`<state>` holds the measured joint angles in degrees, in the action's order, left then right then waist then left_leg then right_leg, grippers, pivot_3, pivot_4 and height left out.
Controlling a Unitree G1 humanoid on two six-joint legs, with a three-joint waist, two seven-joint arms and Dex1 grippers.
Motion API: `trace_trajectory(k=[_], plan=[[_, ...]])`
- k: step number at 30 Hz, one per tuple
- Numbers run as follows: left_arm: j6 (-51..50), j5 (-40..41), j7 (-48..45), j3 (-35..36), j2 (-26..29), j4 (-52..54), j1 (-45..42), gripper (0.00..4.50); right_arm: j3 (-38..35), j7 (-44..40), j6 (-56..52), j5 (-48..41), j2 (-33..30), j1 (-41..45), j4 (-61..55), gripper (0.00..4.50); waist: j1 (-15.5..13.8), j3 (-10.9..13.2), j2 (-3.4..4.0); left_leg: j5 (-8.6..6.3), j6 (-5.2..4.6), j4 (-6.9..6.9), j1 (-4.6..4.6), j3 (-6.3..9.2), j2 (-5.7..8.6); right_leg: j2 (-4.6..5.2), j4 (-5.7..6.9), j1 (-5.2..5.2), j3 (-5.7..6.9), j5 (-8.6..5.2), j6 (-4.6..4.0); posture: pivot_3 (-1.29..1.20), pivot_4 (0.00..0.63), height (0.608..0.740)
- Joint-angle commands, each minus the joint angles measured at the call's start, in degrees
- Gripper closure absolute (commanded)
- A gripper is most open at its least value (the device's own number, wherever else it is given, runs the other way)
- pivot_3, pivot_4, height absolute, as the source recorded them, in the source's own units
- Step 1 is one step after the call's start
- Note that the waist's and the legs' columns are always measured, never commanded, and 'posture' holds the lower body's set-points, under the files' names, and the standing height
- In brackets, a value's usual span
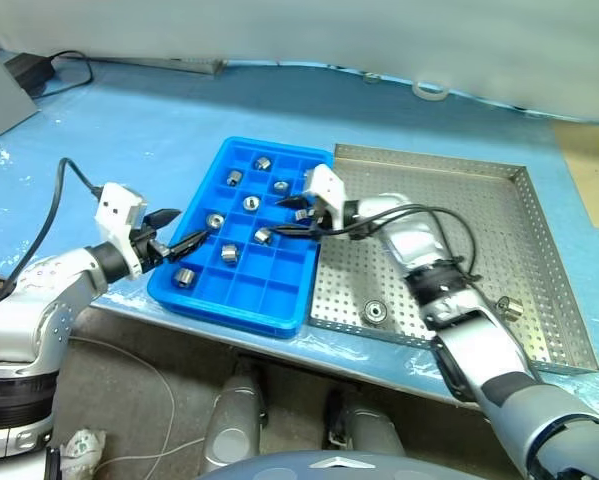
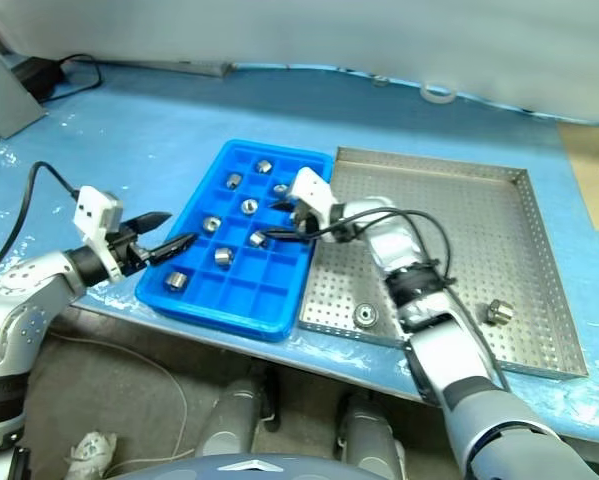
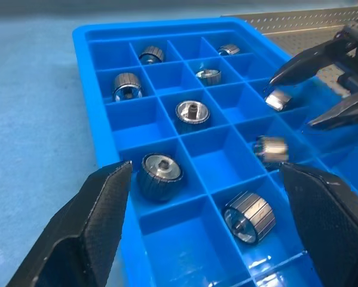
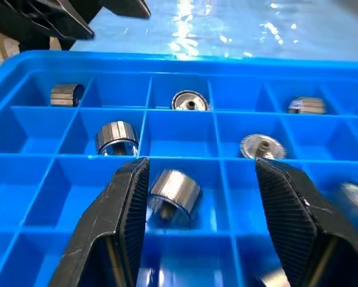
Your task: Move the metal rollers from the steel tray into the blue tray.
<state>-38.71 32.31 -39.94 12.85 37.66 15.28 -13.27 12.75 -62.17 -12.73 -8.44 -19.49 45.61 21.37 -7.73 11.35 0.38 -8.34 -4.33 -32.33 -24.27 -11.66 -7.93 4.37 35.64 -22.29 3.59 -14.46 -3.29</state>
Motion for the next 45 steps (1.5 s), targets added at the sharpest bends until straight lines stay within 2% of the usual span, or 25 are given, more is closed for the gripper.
trace_trajectory(k=[1,6,10,15,20,24,31,36,40,45], plan=[[1.0,0.4,-1.8,-3.0,-1.2,-0.9,-3.4,0.33,-5.4,-4.5,-9.5,-8.1,-6.8,-4.3,-15.5,1.61,0.1,0.0,-0.01,-0.01,-0.02,-0.04,0.01,0.00,0.00,0.00,0.01,0.01,-0.01,0.01,0.01,0.06,0.150,0.740],[3.6,-2.9,-6.7,-12.3,-4.3,-5.5,-9.2,0.33,-6.1,-9.8,-17.7,-12.1,-20.7,-15.9,-32.2,1.61,0.7,-0.1,-0.06,-0.06,-0.09,-0.06,0.26,0.00,-0.01,0.00,-0.10,0.26,-0.03,0.01,0.02,-0.03,0.150,0.740],[7.6,-6.9,-8.7,-18.5,-8.6,-12.3,-14.7,0.33,-6.6,-9.3,-20.0,-12.1,-26.6,-21.9,-38.5,1.61,2.7,-0.1,0.00,-0.04,-0.08,-0.08,0.32,-0.01,-0.02,-0.01,-0.02,0.24,-0.08,0.01,0.03,-0.14,0.150,0.740],[10.2,-10.9,-9.6,-23.0,-13.2,-18.1,-18.6,0.33,-5.9,-3.5,-19.8,-9.1,-27.1,-25.3,-39.2,1.61,4.9,-0.1,0.00,-0.08,-0.15,-0.22,0.37,-0.01,-0.03,-0.02,-0.02,0.32,-0.11,0.02,0.03,-0.20,0.150,0.740],[10.0,-10.7,-10.4,-22.2,-14.7,-18.7,-19.8,0.33,-5.6,-0.6,-22.1,-9.8,-25.7,-27.1,-37.2,1.61,6.4,-0.1,0.00,-0.13,-0.24,-0.28,0.28,-0.01,-0.04,-0.03,-0.03,0.28,-0.11,0.02,0.03,-0.22,0.150,0.740],[9.1,-9.9,-10.4,-21.1,-14.6,-17.9,-19.6,0.33,-4.9,0.7,-22.6,-8.8,-25.8,-27.8,-35.5,1.61,6.4,-0.1,0.00,-0.20,-0.34,-0.44,0.24,0.00,-0.04,-0.02,-0.03,0.33,-0.10,0.02,0.02,-0.21,0.150,0.740],[7.6,-9.4,-8.9,-19.4,-15.2,-17.5,-19.2,0.33,-7.0,0.7,-31.1,-13.9,-28.4,-26.2,-44.4,1.61,6.3,-0.1,0.02,-0.29,-0.47,-0.65,0.25,0.00,-0.04,-0.01,-0.02,0.47,-0.10,0.02,0.02,-0.20,0.150,0.740],[7.3,-10.3,-8.4,-19.4,-14.9,-17.0,-18.8,0.33,-6.4,-1.0,-31.4,-14.9,-31.6,-28.6,-45.3,1.61,5.5,-0.1,0.02,-0.30,-0.48,-0.66,0.31,0.02,-0.04,0.00,-0.05,0.57,-0.10,0.02,0.02,-0.18,0.150,0.740],[7.7,-11.2,-7.3,-19.4,-15.4,-17.8,-19.3,0.33,-4.5,-2.8,-21.3,-10.6,-31.7,-31.9,-35.0,1.61,5.2,-0.1,0.01,-0.34,-0.54,-0.67,0.36,0.02,-0.04,0.00,-0.15,0.72,-0.09,0.02,0.02,-0.17,0.150,0.740],[8.2,-11.5,-6.8,-19.6,-16.0,-17.7,-19.1,0.33,-3.9,-4.2,-10.6,-6.8,-29.3,-29.5,-21.2,1.61,5.4,-0.1,0.02,-0.40,-0.63,-0.82,0.40,0.01,0.03,0.07,-0.17,0.85,-0.09,0.03,0.01,-0.16,0.150,0.740]])
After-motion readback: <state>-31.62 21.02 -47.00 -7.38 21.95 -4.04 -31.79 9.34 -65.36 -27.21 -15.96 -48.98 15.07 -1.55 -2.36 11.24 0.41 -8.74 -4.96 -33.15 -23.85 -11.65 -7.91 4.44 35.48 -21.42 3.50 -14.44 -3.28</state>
